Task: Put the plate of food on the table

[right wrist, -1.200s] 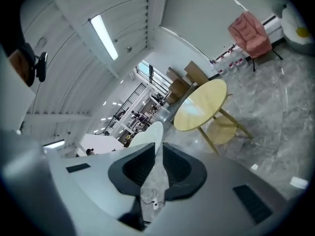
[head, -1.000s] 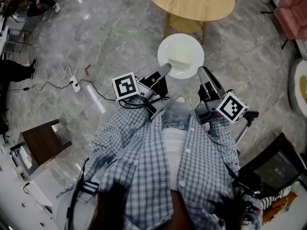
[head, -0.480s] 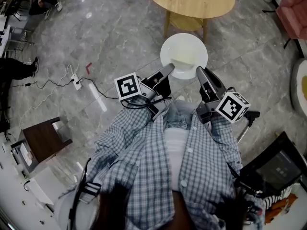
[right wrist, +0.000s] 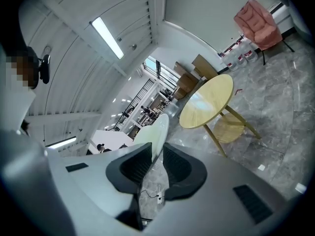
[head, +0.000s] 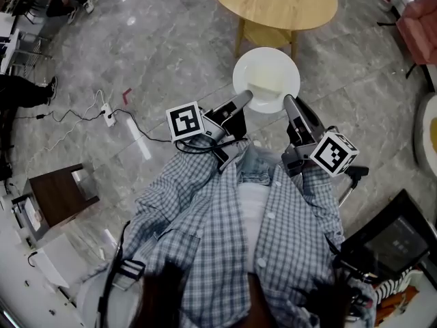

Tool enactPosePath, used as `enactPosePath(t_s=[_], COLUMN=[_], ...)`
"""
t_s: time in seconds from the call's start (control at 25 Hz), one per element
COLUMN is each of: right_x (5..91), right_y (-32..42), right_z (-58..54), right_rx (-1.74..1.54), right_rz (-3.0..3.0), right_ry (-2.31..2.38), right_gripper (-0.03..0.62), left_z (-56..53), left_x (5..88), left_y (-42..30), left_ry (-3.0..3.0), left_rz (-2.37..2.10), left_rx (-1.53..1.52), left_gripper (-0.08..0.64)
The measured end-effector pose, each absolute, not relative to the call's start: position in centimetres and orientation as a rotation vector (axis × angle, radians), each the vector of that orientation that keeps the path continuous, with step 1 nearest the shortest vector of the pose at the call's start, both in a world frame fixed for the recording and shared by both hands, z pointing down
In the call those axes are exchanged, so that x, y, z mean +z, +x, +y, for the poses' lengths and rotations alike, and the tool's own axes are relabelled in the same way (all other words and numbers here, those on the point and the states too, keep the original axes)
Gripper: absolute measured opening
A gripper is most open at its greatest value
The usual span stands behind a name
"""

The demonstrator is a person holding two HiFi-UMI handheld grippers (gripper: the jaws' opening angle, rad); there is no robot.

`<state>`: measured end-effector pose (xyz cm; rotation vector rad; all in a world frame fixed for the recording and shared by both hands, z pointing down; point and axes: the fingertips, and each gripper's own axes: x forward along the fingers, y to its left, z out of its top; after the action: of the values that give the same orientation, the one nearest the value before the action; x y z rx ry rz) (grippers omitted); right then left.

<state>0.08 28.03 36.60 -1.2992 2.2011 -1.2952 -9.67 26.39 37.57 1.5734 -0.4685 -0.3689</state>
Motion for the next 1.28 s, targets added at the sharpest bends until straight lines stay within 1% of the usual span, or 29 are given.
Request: enactPosePath(t_s=[0.84, 1.28], right_x=[36.9, 37.7], right_y=[0.1, 3.1], right_z=[28.1, 20.0], right_rx=[-1.326, -1.376], right_rz=[2.166, 2.107], right_ry=[-1.304, -1.336], right_gripper=[0.076, 0.074], left_z=[26.5, 18.3], left_x=[37.7, 38.7], left_y=[-9.6, -6.7], left_ry=[1.56, 1.51], left_rz=[-0.472, -0.456], left_rx=[-0.368, -0.337], left_gripper=[0.018, 0.018])
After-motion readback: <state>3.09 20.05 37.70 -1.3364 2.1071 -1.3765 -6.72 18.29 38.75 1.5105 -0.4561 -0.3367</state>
